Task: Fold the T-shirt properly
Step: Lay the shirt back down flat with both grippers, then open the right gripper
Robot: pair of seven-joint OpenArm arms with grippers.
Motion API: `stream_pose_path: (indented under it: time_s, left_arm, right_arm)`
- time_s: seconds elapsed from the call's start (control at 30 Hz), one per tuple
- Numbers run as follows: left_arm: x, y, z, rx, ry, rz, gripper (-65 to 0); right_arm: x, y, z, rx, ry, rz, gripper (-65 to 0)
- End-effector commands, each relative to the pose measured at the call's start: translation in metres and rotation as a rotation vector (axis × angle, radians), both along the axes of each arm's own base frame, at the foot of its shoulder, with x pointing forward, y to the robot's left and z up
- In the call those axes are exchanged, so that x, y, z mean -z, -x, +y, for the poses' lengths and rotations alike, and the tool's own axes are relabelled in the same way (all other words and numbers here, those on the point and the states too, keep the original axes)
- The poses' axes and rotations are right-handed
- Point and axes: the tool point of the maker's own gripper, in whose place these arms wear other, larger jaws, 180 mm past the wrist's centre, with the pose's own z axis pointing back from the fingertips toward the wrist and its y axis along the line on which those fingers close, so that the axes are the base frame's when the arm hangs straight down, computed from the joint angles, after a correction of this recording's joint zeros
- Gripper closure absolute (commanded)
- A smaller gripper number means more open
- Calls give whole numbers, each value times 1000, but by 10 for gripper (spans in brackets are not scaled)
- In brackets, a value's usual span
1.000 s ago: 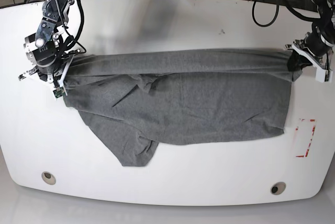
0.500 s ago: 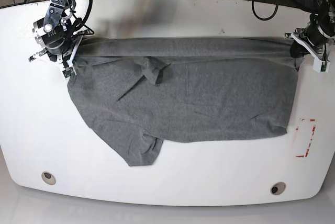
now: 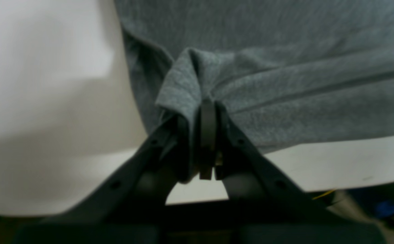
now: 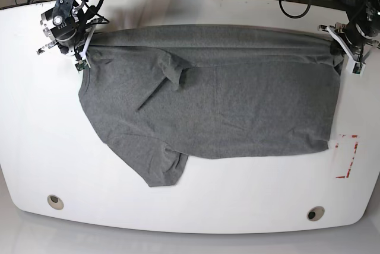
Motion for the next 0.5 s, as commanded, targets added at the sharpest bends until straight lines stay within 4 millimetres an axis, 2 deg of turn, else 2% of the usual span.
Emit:
stream_pose_path:
  time_s: [0.0,0.1,0.2,0.3,0.33,0.43,0.47]
  left_arm:
    - [-6,1,13,18,-76,3,0]
    - [-4,5,15,54,-112,23,0]
    - [-2,8,18,74,-144,41,-63]
    - [0,12,23,74,-177,66,-207]
    - [0,13,26,72,-191,77,-274]
    - [2,18,31,64,-215,112,-424]
    - [2,20,31,62,-218,122,-449]
  right_arm:
    - [-8,1,-11,10,48,-4,-8]
    - [-5,7,-10,8,48,14,-41]
    - [-3,12,-11,8,49,26,-157]
    - [-1,17,-11,8,51,41,-320]
    - [0,19,-10,7,49,45,-374]
    - [1,21,-9,5,45,50,-490]
    - [1,21,-9,4,45,49,-507]
